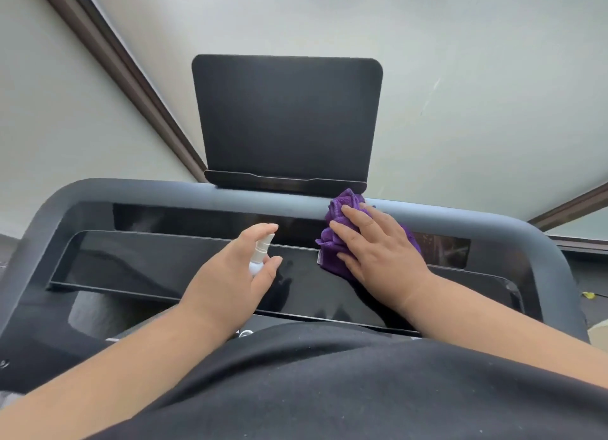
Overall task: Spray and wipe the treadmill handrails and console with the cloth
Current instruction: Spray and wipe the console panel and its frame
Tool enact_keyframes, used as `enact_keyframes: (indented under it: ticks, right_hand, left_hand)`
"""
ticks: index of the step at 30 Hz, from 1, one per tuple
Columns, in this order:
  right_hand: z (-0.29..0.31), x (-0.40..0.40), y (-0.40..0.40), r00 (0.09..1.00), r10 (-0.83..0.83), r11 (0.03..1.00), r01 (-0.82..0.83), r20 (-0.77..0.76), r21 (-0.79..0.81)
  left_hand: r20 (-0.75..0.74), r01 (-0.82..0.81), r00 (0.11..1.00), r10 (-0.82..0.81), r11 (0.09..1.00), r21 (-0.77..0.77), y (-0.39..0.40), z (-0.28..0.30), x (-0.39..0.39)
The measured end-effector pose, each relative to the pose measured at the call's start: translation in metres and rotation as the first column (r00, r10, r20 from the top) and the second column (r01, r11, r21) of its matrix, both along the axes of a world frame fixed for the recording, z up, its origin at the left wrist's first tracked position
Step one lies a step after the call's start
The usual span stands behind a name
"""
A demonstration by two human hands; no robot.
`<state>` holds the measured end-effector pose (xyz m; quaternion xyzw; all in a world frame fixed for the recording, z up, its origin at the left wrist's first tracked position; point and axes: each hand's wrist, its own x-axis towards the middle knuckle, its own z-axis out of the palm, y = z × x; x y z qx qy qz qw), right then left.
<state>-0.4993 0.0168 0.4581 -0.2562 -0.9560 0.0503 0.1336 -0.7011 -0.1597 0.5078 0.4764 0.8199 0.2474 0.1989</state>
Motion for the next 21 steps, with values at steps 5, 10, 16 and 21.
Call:
enact_keyframes:
  ticks: [5, 10, 16, 21]
  right_hand:
    - [0.0, -0.052, -0.005, 0.985, 0.156, 0.983, -0.162, 0.068, 0.09]
    - [0.007, -0.11, -0.017, 0.975, 0.207, 0.968, -0.216, 0.078, 0.125]
    - [-0.002, -0.085, -0.007, 0.966, 0.249, 0.963, -0.254, 0.064, 0.094]
    - [-0.01, -0.079, -0.013, 0.961, 0.251, 0.957, -0.265, 0.115, 0.119]
  left_hand:
    - [-0.018, -0.041, 0.999, 0.041, 0.999, -0.035, -0.022, -0.003, -0.009]
    - [0.001, -0.062, 0.998, 0.062, 0.997, -0.044, -0.034, -0.011, -0.013]
    - [0.053, -0.097, 0.994, 0.096, 0.995, 0.003, -0.044, -0.016, -0.025]
    - [0.119, -0.123, 0.985, 0.127, 0.992, -0.034, -0.068, -0.025, -0.046]
